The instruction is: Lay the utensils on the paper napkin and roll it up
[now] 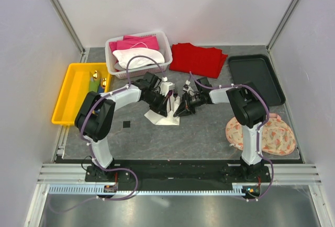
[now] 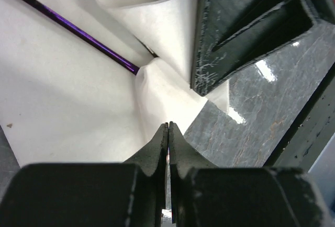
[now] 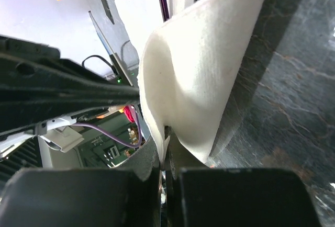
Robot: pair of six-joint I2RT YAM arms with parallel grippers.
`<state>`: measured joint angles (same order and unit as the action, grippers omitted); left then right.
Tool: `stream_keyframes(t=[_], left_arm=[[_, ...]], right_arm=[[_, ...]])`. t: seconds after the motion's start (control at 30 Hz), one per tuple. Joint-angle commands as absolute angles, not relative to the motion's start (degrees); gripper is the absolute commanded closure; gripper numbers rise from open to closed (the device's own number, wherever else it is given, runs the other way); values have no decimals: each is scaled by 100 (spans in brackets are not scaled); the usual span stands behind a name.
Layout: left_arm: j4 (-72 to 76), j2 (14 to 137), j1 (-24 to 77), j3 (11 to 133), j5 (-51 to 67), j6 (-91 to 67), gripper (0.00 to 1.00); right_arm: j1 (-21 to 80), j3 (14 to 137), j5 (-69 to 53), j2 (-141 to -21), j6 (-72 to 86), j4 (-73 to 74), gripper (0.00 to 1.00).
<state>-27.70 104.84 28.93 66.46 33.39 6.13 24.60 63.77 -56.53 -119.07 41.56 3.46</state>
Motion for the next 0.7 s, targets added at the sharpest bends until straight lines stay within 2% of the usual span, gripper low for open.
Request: stream_keyframes(t=[0.0, 0.67], left_arm=[[-2751, 10766, 2856, 6715, 3340, 659, 94], [-2628, 11048, 2856, 6697, 3331, 624, 98]], right_arm=[[2487, 6460, -5634, -11848, 4096, 299, 97], [2777, 6636, -5590, -12023, 4728, -351, 96]])
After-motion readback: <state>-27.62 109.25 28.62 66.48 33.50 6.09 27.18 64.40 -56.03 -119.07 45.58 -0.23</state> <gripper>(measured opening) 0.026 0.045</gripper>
